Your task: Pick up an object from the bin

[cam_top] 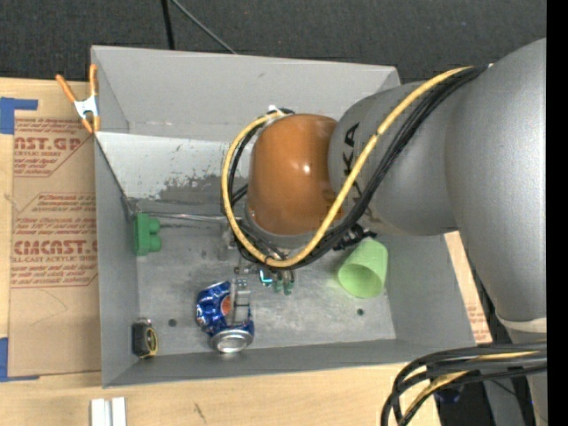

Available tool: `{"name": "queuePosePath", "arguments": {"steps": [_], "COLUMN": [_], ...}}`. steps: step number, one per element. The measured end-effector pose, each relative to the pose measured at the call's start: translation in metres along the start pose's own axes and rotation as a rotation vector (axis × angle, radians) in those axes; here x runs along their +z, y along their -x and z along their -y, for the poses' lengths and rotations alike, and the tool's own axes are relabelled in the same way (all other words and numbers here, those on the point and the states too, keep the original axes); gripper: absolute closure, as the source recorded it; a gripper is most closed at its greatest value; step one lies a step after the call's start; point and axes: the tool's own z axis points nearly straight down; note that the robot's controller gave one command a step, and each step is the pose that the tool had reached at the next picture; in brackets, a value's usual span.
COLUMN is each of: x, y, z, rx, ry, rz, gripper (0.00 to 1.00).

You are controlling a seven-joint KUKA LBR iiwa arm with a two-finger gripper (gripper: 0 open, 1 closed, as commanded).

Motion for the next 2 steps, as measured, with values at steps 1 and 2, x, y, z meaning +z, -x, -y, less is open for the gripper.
{"name": "queuePosePath", "arguments": {"steps": [1,2], "x": [0.073,0.0695], "y": [0.0185,0.0198], "z": [0.0096,0.0074], "rx": [-0.472,-0.471], "ry": [-0.003,0.0], "rz": [0.014,0.019], "gripper": [0.0,1.0]}}
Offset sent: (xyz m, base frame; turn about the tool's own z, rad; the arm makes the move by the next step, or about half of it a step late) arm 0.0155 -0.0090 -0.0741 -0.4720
